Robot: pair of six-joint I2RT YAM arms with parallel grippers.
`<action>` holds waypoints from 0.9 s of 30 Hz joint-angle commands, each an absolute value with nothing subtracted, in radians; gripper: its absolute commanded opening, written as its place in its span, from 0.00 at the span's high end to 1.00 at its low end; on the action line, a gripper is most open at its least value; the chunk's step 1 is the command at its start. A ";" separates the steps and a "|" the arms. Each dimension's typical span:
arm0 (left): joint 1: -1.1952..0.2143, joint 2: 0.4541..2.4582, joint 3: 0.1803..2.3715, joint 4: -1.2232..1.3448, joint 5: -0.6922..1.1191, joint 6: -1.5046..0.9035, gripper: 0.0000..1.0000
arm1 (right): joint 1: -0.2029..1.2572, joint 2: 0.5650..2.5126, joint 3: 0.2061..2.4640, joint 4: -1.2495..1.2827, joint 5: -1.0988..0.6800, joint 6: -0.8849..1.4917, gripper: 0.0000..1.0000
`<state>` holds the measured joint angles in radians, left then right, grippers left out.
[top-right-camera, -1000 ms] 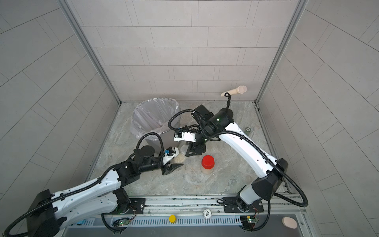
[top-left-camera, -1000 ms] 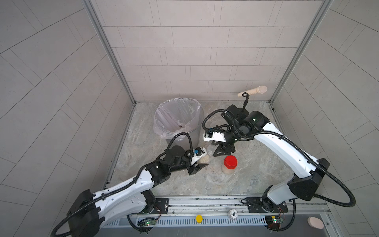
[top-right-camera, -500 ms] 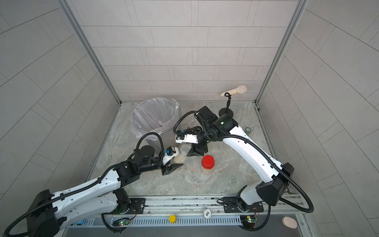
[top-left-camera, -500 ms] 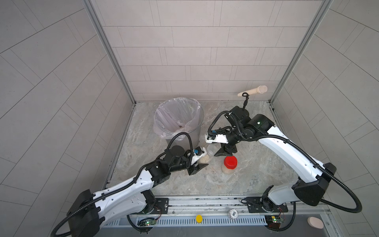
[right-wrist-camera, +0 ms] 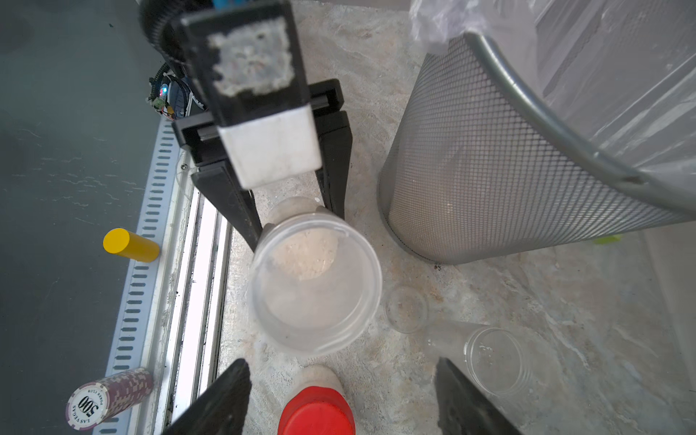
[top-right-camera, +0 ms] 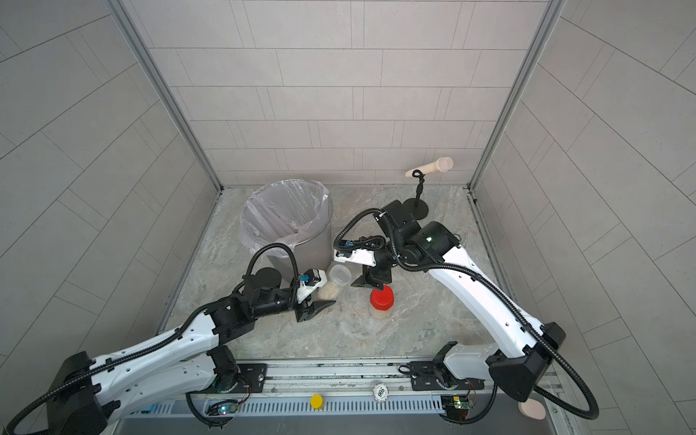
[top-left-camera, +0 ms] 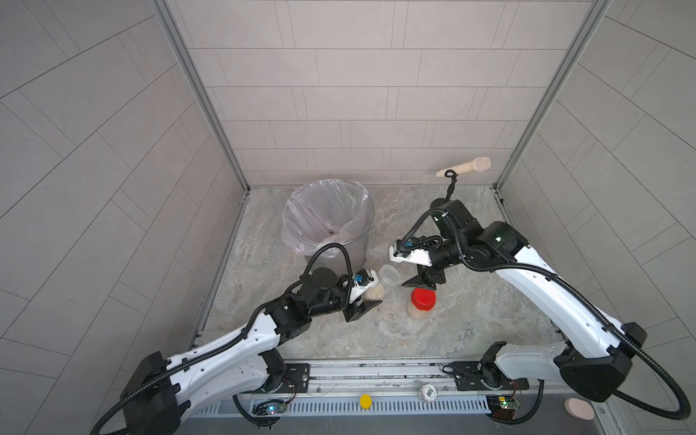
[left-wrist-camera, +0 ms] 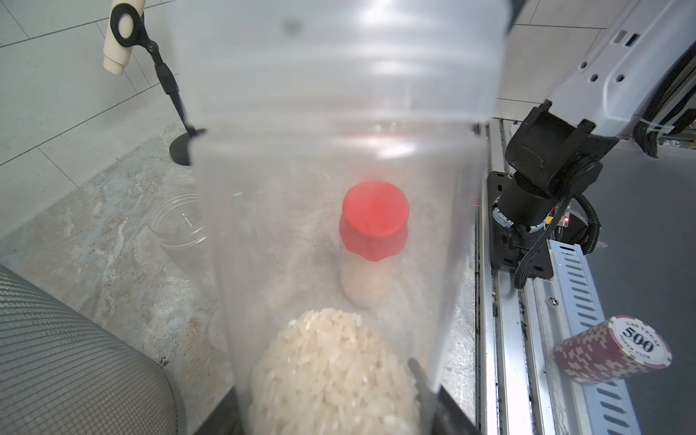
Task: Empty moldy rice from jars
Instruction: Unscrew the lid from the jar.
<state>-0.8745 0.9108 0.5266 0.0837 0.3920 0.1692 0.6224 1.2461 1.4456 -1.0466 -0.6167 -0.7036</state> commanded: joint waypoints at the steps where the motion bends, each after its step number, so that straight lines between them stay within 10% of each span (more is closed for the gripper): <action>1: -0.871 0.891 0.534 0.105 0.387 0.183 0.83 | 0.617 1.176 1.403 -0.995 -0.644 -0.673 0.21; 16: -0.871 0.899 0.533 0.108 0.351 0.216 0.82 | 0.647 1.188 1.430 -0.883 -0.458 0.709 0.27; 27: -0.871 0.915 0.519 0.139 0.344 0.218 0.81 | 0.735 1.225 1.477 -0.945 -0.331 0.879 0.27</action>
<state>-0.8745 0.9188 0.5259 0.0814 0.3458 0.1993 0.7258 1.2083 1.4532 -0.9047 -0.3759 0.7891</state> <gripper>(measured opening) 0.582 0.730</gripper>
